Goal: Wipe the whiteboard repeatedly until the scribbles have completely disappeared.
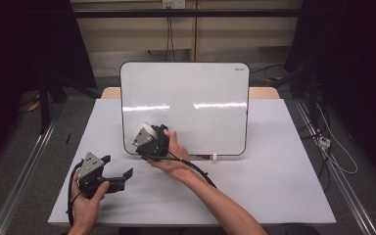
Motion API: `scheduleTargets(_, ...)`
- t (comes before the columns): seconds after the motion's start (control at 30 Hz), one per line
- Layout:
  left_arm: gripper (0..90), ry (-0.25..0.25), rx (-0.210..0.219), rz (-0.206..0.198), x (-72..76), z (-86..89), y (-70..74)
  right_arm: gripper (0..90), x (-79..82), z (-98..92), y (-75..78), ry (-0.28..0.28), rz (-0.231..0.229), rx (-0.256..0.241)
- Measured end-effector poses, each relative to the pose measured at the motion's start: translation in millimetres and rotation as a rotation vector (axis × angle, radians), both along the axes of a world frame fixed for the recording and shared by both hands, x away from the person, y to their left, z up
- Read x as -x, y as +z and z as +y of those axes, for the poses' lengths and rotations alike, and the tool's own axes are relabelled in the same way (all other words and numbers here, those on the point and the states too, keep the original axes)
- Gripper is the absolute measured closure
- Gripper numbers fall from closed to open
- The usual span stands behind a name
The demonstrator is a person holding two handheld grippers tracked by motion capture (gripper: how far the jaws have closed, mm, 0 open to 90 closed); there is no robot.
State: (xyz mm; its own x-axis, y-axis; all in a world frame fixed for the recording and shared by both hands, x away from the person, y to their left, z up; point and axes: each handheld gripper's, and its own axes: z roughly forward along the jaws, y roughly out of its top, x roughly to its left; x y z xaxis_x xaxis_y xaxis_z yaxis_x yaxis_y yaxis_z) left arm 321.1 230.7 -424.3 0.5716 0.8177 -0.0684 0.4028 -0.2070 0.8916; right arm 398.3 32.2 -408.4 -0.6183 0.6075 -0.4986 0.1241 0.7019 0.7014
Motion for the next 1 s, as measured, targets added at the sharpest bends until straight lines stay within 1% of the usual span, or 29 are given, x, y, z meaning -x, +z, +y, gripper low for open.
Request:
scheduleTargets(0.1,5.7,0.0,-0.012,-0.001,0.7,3.1,0.1,30.3,0.9,-5.6,0.9,-0.012,0.006,-0.011)
scheduleTargets(0.17,5.7,0.007,0.004,-0.002,1.6,3.2,-0.1,30.3,2.4,-11.1,0.0,-0.015,0.002,-0.007)
scheduleTargets(0.23,5.7,0.011,0.001,-0.005,2.0,3.7,0.2,30.4,4.5,-18.1,-0.9,-0.034,0.003,-0.023)
scheduleTargets(0.33,5.7,0.008,0.004,-0.002,2.0,2.5,0.0,30.4,6.1,-30.1,-0.7,-0.051,0.008,-0.035)
scheduleTargets(0.4,5.7,0.001,-0.003,0.003,2.2,2.1,0.6,30.4,6.7,-38.8,0.1,-0.063,0.012,-0.049)
scheduleTargets(0.43,5.7,0.007,0.0,-0.003,2.1,1.4,0.1,30.4,6.9,-43.1,0.4,-0.069,0.012,-0.06)
scheduleTargets(0.5,5.7,0.005,0.004,0.001,1.7,1.3,-0.7,30.4,7.0,-50.9,1.0,-0.076,0.014,-0.072)
scheduleTargets(0.53,5.7,0.007,0.0,0.001,1.5,1.6,-0.8,30.4,7.3,-54.0,1.4,-0.087,0.016,-0.082)
scheduleTargets(0.67,5.7,0.006,0.001,0.001,1.6,2.1,-0.8,30.8,8.1,-62.6,3.4,-0.098,0.02,-0.113)
scheduleTargets(0.73,5.7,0.005,0.001,0.002,1.5,2.2,-0.9,31.1,9.5,-67.0,6.7,-0.105,0.022,-0.141)
scheduleTargets(0.77,5.7,0.005,0.002,0.003,1.4,2.1,-1.1,31.1,10.0,-68.9,8.2,-0.105,0.022,-0.146)
scheduleTargets(0.8,5.7,0.007,0.004,0.004,1.3,1.8,-1.4,31.1,10.7,-70.3,9.1,-0.104,0.018,-0.138)
scheduleTargets(0.87,5.7,0.005,0.003,0.003,1.0,1.9,-1.5,31.2,11.7,-72.8,9.6,-0.107,0.014,-0.136)
scheduleTargets(0.93,5.7,0.005,0.004,0.003,0.7,1.8,-1.6,31.2,13.5,-76.1,11.3,-0.109,0.011,-0.15)
scheduleTargets(0.97,5.7,-0.002,0.0,0.009,0.3,2.4,-1.5,31.1,14.2,-77.2,12.0,-0.108,0.009,-0.151)
scheduleTargets(1.0,5.7,0.004,0.004,0.008,0.1,1.7,-2.1,31.2,14.6,-77.5,12.0,-0.107,0.01,-0.144)
